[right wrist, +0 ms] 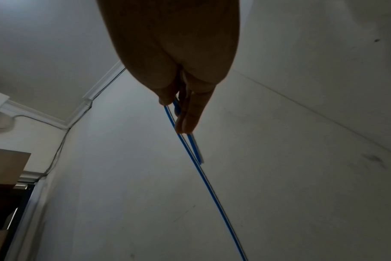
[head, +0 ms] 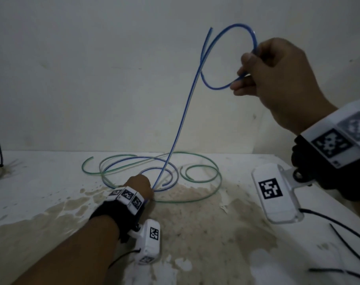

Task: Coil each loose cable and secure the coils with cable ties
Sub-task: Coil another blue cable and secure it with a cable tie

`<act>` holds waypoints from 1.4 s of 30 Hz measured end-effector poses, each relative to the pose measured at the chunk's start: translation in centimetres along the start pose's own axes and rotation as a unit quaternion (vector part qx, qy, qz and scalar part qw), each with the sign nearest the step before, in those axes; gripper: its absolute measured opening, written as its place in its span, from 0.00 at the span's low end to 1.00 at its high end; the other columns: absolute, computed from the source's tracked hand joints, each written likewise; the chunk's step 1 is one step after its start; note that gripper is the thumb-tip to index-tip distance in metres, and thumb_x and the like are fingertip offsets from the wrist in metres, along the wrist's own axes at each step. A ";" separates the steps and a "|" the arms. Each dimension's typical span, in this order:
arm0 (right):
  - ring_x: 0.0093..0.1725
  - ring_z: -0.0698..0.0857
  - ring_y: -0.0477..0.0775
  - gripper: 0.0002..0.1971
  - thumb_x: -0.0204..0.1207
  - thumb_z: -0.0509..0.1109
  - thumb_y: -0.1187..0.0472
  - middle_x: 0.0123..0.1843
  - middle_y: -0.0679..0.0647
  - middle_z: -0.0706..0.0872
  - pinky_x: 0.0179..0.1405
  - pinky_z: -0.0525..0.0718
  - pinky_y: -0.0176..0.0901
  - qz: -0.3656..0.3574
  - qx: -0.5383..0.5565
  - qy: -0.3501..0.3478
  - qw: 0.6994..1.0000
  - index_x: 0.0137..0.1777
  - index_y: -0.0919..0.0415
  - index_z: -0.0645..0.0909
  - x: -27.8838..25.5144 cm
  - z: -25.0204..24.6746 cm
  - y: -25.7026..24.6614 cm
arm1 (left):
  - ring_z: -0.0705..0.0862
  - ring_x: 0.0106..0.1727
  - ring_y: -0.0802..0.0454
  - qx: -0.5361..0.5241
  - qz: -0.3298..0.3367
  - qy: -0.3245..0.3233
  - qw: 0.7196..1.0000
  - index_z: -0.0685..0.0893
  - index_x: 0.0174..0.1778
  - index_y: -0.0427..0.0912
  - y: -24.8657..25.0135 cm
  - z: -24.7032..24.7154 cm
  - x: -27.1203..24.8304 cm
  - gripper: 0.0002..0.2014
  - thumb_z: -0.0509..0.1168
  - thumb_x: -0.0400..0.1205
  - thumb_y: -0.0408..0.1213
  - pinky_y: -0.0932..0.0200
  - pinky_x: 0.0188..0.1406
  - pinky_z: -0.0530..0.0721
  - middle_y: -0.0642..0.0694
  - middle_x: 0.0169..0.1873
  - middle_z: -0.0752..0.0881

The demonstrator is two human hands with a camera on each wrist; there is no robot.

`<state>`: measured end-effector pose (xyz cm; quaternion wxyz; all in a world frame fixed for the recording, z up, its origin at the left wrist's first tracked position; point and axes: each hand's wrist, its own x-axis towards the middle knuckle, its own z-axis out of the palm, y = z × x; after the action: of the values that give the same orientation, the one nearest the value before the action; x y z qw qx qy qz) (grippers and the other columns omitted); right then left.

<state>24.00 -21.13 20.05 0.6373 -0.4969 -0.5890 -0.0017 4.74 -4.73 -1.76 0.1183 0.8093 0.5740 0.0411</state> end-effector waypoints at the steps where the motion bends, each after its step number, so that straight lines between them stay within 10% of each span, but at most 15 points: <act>1: 0.36 0.90 0.59 0.08 0.82 0.63 0.62 0.38 0.57 0.84 0.38 0.89 0.49 -0.002 0.003 -0.004 1.000 0.41 0.55 0.74 -0.2 -0.2 0.1 | 0.82 0.37 0.50 0.022 0.007 0.001 1.000 0.78 0.32 0.44 0.1 -0.2 0.0 0.12 0.64 0.82 0.40 0.59 0.42 0.80 0.46 0.33 0.79; 5: 0.36 0.90 0.58 0.07 0.81 0.64 0.62 0.40 0.61 0.85 0.37 0.89 0.49 0.003 -0.001 -0.025 1.000 0.41 0.57 0.74 -1.0 -0.7 1.2 | 0.84 0.60 0.41 -0.039 -0.001 0.068 0.997 0.87 0.48 0.39 0.1 -0.9 0.4 0.08 0.63 0.82 0.37 0.57 0.52 0.78 0.40 0.51 0.86; 21: 0.34 0.88 0.44 0.06 0.80 0.67 0.60 0.38 0.51 0.87 0.41 0.88 0.49 -0.009 -0.177 -0.124 0.976 0.41 0.56 0.78 -3.1 -0.4 3.4 | 0.82 0.51 0.37 -0.314 0.035 0.390 0.865 0.78 0.51 0.29 0.4 -7.6 -0.8 0.08 0.64 0.82 0.32 0.57 0.45 0.71 0.31 0.48 0.85; 28: 0.30 0.83 0.40 0.08 0.82 0.62 0.60 0.35 0.49 0.87 0.28 0.76 0.22 0.048 -0.254 -0.098 0.961 0.42 0.56 0.80 -3.4 -0.6 4.5 | 0.88 0.38 0.41 -0.386 0.039 0.333 0.859 0.72 0.43 0.40 0.1 -7.5 -2.4 0.07 0.65 0.79 0.31 0.51 0.42 0.86 0.40 0.36 0.85; 32: 0.31 0.85 0.56 0.10 0.83 0.59 0.62 0.41 0.62 0.88 0.29 0.84 0.45 0.136 -0.249 -0.097 0.954 0.50 0.68 0.79 -3.9 -0.6 5.1 | 0.87 0.39 0.36 -0.374 0.037 0.241 0.895 0.72 0.43 0.45 0.2 -6.2 -4.0 0.08 0.65 0.78 0.31 0.46 0.40 0.85 0.34 0.38 0.86; 36: 0.31 0.80 0.51 0.17 0.83 0.62 0.61 0.45 0.63 0.85 0.22 0.76 0.41 0.216 -0.173 -0.057 0.959 0.71 0.56 0.66 -5.2 -0.4 6.1 | 0.82 0.30 0.41 -0.359 0.001 0.147 0.922 0.75 0.39 0.38 0.3 -4.9 -4.6 0.03 0.61 0.78 0.28 0.51 0.32 0.83 0.35 0.33 0.84; 42: 0.38 0.83 0.61 0.12 0.84 0.59 0.60 0.50 0.67 0.83 0.28 0.78 0.44 0.279 -0.131 -0.023 0.951 0.65 0.58 0.71 -7.1 0.8 7.4 | 0.78 0.26 0.42 -0.340 -0.012 0.024 0.940 0.77 0.43 0.32 -0.6 -2.9 -5.5 0.03 0.59 0.81 0.28 0.52 0.32 0.81 0.26 0.35 0.84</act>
<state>25.54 -21.06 9.87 0.5279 -0.7204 -0.4361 0.1102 1.73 -9.31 1.34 0.3736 0.7125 0.5380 0.2518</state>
